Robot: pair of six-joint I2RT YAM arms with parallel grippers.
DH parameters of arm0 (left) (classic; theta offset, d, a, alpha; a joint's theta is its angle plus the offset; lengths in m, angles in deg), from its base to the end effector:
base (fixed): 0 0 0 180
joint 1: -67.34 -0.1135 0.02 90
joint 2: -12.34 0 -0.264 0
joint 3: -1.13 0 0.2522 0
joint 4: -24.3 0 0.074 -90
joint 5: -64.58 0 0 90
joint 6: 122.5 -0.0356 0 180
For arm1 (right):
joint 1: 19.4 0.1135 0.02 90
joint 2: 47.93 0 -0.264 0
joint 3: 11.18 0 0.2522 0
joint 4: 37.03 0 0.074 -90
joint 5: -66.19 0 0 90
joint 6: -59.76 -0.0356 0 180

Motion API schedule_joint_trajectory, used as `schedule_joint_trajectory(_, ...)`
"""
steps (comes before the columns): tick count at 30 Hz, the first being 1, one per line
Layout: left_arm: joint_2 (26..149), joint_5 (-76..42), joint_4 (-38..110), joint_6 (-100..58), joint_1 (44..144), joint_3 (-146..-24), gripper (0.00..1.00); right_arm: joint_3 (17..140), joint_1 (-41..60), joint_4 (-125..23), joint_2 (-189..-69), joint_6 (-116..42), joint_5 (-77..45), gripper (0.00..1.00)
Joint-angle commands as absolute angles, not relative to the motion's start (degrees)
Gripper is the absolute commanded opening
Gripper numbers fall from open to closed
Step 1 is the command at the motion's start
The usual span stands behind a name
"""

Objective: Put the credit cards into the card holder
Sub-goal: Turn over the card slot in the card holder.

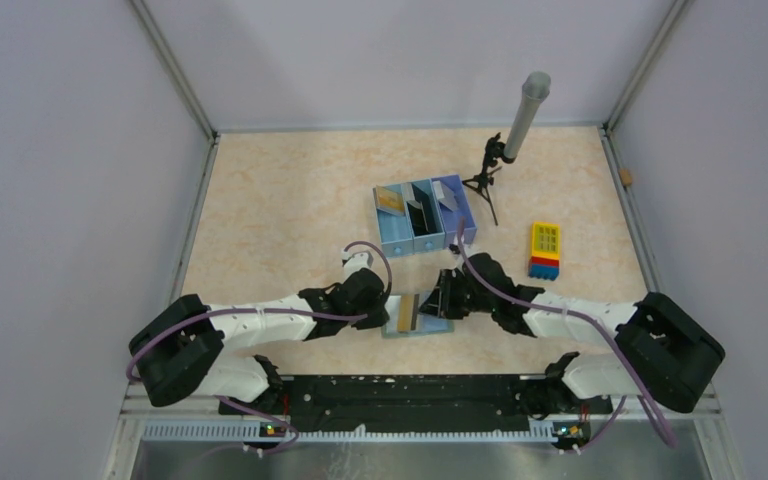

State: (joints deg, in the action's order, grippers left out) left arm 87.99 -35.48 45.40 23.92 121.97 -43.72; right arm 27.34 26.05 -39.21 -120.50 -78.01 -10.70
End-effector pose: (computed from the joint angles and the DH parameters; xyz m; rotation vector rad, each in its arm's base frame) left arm 0.1431 -0.1909 0.1543 -0.1178 2.5590 -0.6013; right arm 0.1609 0.1749 0.1599 -0.0924 2.4343 1.0880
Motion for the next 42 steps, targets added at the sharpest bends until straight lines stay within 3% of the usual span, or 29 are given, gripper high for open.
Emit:
schedule_joint_trajectory(1,88.26,-36.01,44.66,23.40,121.92,-45.02,0.24,29.56,28.15,-38.62,-122.02,-77.04,-13.22,0.21)
schedule_joint_trajectory(22,88.44,-35.79,44.22,23.31,121.89,-45.49,0.21,31.37,30.14,-40.62,-124.82,-78.49,-18.60,0.21)
schedule_joint_trajectory(35,86.58,-36.08,43.02,24.25,121.92,-44.81,0.01,40.06,34.12,-56.47,-126.79,-76.16,-29.13,0.07)
schedule_joint_trajectory(42,86.65,-35.90,42.09,24.67,121.92,-44.45,0.00,47.11,37.56,-66.19,-131.09,-74.21,-37.40,0.05)
